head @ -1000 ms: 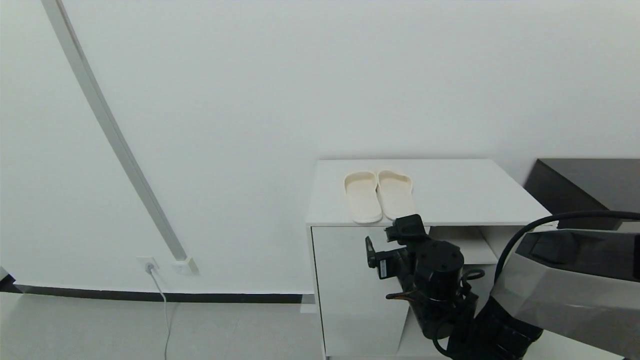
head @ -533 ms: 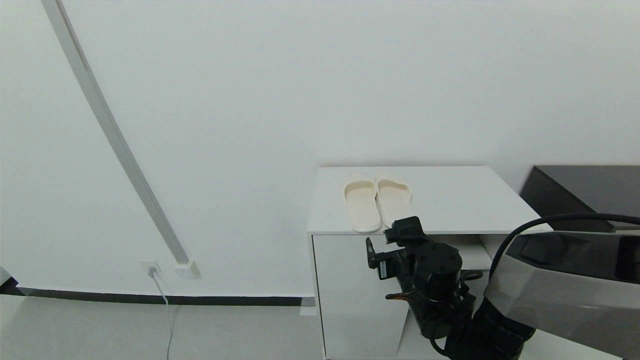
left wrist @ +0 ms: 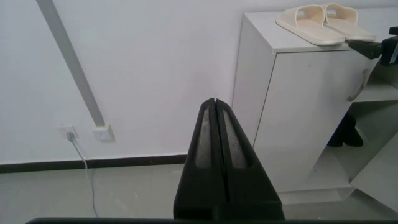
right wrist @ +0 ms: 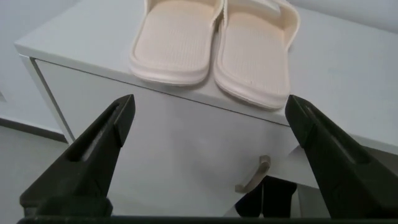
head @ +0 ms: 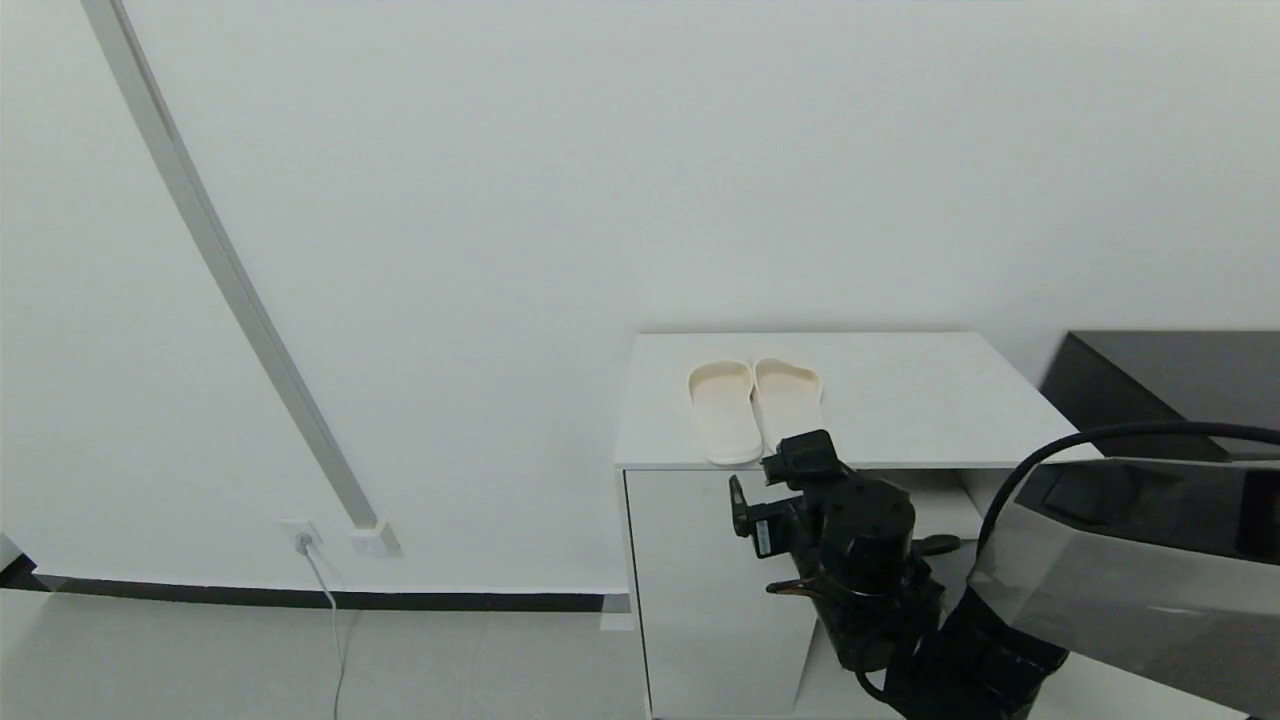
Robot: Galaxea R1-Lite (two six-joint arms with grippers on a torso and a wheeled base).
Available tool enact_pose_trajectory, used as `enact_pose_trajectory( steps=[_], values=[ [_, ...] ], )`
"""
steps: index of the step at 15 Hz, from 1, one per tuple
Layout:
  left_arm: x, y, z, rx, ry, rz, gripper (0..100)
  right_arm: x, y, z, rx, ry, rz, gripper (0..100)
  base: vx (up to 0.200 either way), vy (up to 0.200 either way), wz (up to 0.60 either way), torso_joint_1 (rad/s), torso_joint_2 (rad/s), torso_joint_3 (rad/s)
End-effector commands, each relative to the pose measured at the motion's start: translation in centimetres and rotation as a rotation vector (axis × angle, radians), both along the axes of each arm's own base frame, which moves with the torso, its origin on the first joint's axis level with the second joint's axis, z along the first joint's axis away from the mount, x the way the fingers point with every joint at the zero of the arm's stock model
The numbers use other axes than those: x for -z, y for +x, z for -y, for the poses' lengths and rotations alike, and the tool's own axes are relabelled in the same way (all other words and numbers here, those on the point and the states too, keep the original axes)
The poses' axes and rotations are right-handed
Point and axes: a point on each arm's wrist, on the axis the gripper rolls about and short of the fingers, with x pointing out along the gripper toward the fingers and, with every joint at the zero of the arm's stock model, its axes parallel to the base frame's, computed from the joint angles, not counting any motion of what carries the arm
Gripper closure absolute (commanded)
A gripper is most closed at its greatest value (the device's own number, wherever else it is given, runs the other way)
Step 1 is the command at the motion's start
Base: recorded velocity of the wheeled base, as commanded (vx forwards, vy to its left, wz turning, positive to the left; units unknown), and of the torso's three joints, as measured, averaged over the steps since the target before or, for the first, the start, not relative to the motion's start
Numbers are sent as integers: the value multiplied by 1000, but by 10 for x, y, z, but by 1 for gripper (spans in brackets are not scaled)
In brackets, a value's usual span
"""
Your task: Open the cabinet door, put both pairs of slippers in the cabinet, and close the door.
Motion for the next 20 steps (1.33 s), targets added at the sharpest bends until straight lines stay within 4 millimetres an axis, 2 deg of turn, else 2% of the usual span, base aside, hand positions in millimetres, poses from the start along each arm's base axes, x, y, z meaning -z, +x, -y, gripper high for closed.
enact_pose_trajectory(
  steps=[1, 5, 9, 10, 18, 20],
  values=[
    [0, 0, 0, 0, 1, -1, 100, -33, 1, -1, 2, 65, 6, 0, 0, 0, 0, 0, 0, 0],
    [0, 0, 0, 0, 1, -1, 100, -76, 17, -10, 27, 93, -90, 0, 0, 0, 0, 0, 0, 0],
    [0, 0, 0, 1, 1, -1, 100, -95, 25, -9, 43, 100, -103, 0, 0, 0, 0, 0, 0, 0],
    [0, 0, 0, 1, 1, -1, 100, -95, 25, -8, 43, 99, -104, 0, 0, 0, 0, 0, 0, 0],
    [0, 0, 0, 0, 0, -1, 100, -75, 28, -5, 69, 131, -239, 0, 200, 0, 0, 4, 1, 4],
    [0, 0, 0, 0, 0, -1, 100, -74, 32, -4, 44, 155, -272, 0, 0, 0, 0, 0, 0, 0]
  ],
)
